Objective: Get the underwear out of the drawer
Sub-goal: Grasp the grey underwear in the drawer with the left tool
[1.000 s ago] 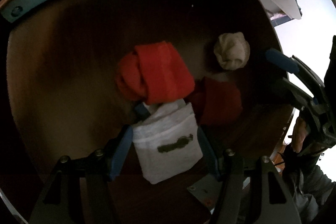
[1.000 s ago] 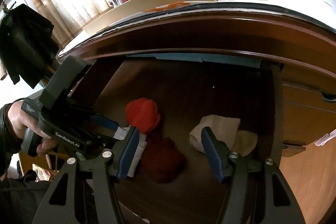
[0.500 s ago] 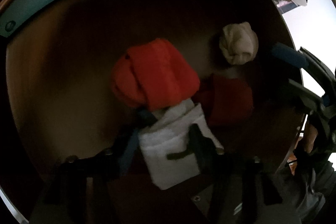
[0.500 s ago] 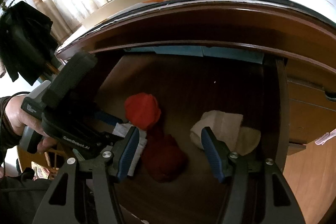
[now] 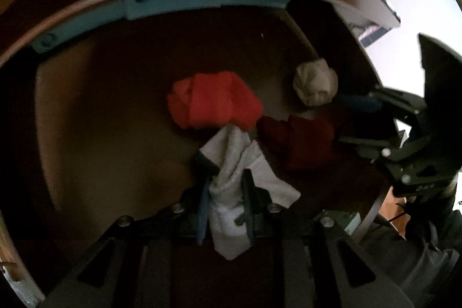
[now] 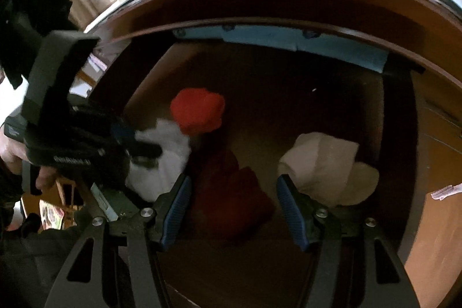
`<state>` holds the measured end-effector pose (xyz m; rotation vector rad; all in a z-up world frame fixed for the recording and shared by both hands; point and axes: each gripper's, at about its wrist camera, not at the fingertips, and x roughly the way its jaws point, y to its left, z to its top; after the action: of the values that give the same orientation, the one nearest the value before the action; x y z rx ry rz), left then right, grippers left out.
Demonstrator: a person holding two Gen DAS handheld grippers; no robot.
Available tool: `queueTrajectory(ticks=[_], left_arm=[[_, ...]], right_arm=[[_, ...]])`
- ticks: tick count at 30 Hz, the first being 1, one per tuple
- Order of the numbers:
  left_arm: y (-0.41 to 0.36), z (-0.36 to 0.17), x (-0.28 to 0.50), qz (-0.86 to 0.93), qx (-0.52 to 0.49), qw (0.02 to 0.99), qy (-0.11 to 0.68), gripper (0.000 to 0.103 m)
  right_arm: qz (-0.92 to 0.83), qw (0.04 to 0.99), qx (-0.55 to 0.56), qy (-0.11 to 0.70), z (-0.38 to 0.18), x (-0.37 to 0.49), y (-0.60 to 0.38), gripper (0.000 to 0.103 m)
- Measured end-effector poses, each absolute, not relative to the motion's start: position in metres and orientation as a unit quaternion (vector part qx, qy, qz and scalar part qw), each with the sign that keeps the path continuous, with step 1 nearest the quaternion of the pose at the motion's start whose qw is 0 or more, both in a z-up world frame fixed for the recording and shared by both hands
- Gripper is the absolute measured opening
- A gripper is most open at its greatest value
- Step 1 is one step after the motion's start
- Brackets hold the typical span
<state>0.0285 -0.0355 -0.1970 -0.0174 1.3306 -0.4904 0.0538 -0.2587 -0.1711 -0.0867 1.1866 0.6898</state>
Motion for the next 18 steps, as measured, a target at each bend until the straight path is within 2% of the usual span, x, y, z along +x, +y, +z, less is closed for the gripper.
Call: queueTrajectory(ticks=[6, 18], left_arm=[[0.003, -0.189, 0.032, -0.213, -0.029, 0.783, 0.583, 0.019], [-0.011, -0.185, 0.038, -0.188, -0.03, 0.818, 0.543, 0.019]], right_arm=[[0.342, 0.74, -0.038, 0.578, -0.182, 0.055, -0.247, 0.064], [0.338, 0.697, -0.088, 0.626, -0.201, 0.067, -0.227, 0.063]])
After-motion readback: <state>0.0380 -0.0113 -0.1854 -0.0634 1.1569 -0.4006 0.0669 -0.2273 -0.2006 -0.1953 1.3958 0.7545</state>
